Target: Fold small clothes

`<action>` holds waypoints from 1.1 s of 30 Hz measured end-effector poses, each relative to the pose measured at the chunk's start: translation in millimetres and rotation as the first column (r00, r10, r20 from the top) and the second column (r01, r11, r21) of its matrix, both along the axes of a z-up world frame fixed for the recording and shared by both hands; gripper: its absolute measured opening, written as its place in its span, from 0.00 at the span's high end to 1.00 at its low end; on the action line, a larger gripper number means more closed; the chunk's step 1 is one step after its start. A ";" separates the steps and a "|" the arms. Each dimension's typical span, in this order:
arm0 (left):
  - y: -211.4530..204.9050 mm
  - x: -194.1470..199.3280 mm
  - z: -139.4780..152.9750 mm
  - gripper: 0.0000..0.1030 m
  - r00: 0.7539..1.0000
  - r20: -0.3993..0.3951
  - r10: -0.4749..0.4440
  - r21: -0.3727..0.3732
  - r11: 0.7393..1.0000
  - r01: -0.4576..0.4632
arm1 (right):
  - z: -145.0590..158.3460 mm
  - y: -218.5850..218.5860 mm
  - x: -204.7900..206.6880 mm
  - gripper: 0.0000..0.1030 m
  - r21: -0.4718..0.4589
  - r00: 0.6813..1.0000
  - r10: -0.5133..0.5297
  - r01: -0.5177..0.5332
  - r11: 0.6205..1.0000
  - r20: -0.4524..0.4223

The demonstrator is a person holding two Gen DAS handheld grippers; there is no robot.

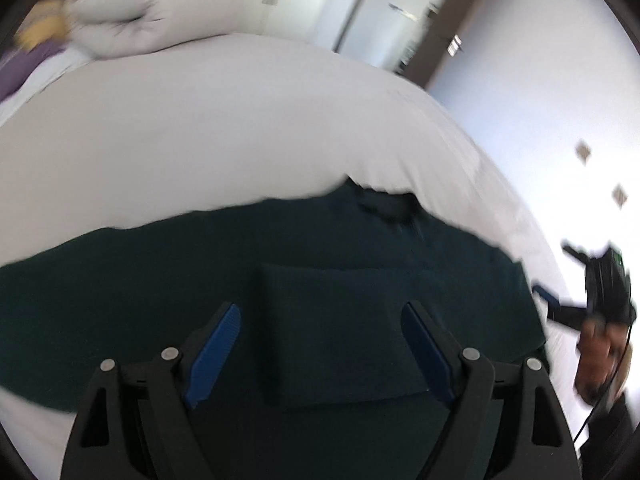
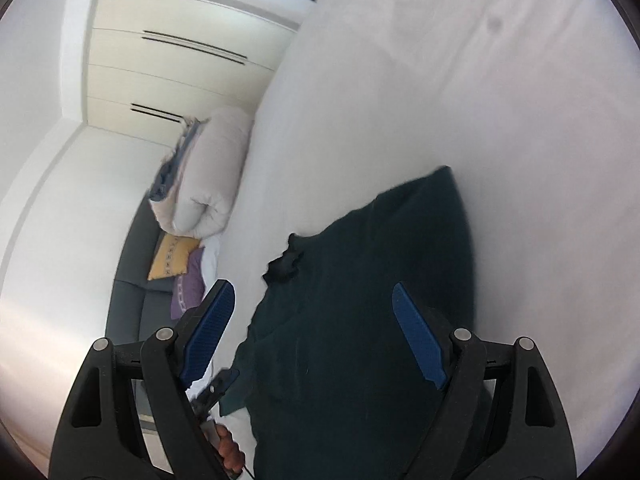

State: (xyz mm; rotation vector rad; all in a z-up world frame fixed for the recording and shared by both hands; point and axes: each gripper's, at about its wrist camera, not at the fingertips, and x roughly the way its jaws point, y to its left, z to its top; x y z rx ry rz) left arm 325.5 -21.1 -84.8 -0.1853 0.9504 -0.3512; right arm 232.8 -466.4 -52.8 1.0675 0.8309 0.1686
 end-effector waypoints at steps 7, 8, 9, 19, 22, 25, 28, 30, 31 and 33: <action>-13.8 1.2 -44.5 0.28 0.999 -0.035 -0.011 0.114 0.993 0.014 | -22.6 18.0 -4.1 0.21 -0.051 0.997 0.072 -0.074 0.996 -0.039; -12.0 0.6 -45.2 0.28 0.999 -0.032 -0.009 0.107 0.994 0.013 | -23.0 20.4 -9.5 0.21 -0.048 0.996 0.082 -0.084 0.995 -0.034; -9.6 0.5 -44.6 0.28 0.999 -0.033 -0.009 0.100 0.995 0.012 | -23.1 23.4 -17.8 0.21 -0.038 0.995 0.100 -0.101 0.994 -0.029; 126.4 -68.0 -9.4 0.12 0.963 -0.005 0.268 -0.253 0.932 -0.261 | -4.9 63.2 -107.4 0.21 -0.044 0.995 0.096 -0.096 0.994 0.007; 220.6 -99.8 -14.5 0.12 0.891 -0.067 0.449 -0.407 0.803 -0.435 | 5.4 87.5 -125.9 0.21 -0.049 0.991 0.137 -0.136 0.990 0.012; 306.2 -121.2 -35.6 0.12 0.780 -0.184 0.598 -0.497 0.628 -0.599 | 12.9 110.4 -132.5 0.21 -0.041 0.987 0.159 -0.158 0.987 0.006; 373.3 -135.3 -69.5 0.12 0.676 -0.337 0.655 -0.611 0.394 -0.686 | 19.7 137.8 -133.3 0.21 -0.041 0.983 0.185 -0.185 0.982 -0.002; 392.1 -134.5 -82.6 0.13 0.643 -0.393 0.658 -0.662 0.283 -0.694 | 23.1 158.4 -132.4 0.21 -0.028 0.979 0.204 -0.204 0.979 -0.003; 399.6 -131.3 -84.8 0.12 0.624 -0.407 0.667 -0.675 0.241 -0.698 | 24.7 168.3 -132.7 0.21 -0.024 0.978 0.208 -0.208 0.978 -0.005; 413.3 -123.9 -86.2 0.11 0.595 -0.418 0.686 -0.675 0.204 -0.709 | 27.1 187.5 -127.5 0.21 -0.016 0.976 0.218 -0.218 0.976 -0.005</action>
